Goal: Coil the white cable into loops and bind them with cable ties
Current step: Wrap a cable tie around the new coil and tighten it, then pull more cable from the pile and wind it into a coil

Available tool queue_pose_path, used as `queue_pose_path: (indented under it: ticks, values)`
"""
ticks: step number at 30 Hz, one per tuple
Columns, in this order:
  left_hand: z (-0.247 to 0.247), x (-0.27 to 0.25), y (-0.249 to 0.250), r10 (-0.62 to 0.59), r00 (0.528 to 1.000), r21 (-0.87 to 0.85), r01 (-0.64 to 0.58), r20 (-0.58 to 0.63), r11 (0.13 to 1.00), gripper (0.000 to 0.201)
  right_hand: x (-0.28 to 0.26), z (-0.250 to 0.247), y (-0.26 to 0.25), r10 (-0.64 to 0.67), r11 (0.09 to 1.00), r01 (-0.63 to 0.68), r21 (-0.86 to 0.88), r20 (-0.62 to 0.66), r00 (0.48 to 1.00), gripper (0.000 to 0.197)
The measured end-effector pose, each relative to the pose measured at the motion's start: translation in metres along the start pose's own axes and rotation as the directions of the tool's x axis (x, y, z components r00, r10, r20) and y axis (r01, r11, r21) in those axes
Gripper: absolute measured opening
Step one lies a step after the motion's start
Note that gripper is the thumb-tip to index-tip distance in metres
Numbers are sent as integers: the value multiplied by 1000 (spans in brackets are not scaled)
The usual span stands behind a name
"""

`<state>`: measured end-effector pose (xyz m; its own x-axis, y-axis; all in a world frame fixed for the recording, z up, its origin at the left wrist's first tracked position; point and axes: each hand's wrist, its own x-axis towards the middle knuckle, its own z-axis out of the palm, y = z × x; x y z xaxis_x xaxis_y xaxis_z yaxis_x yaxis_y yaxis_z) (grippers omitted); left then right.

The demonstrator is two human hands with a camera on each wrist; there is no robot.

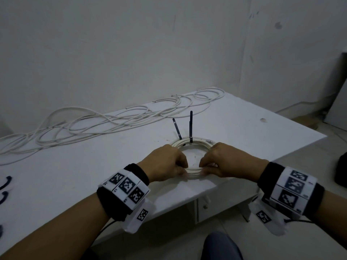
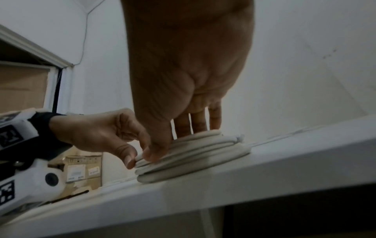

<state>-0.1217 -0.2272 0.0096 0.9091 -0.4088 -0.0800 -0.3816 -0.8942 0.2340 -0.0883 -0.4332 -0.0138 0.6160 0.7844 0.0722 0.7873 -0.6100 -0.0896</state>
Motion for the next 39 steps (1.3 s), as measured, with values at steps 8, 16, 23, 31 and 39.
queue_pose_path:
  ticks: [8,16,23,31,39]
  values:
    - [-2,2,-4,-27,999,-40,28,24,999,44,-2,-3,7,56,988,-53,144,-21,998,30]
    - [-26,-1,-17,-46,983,-152,19,-179,988,39,13,-26,5,112,975,-88,206,-106,988,39]
    - [-50,1,-63,-194,956,-118,171,-220,978,37,61,-40,26,383,908,-318,273,-230,895,24]
    - [-62,35,-109,-293,940,-44,290,-175,956,43,141,-50,27,320,938,-288,193,-158,934,17]
    - [-62,71,-188,-419,904,46,424,-89,905,51,255,-48,52,290,956,-284,-69,104,951,30]
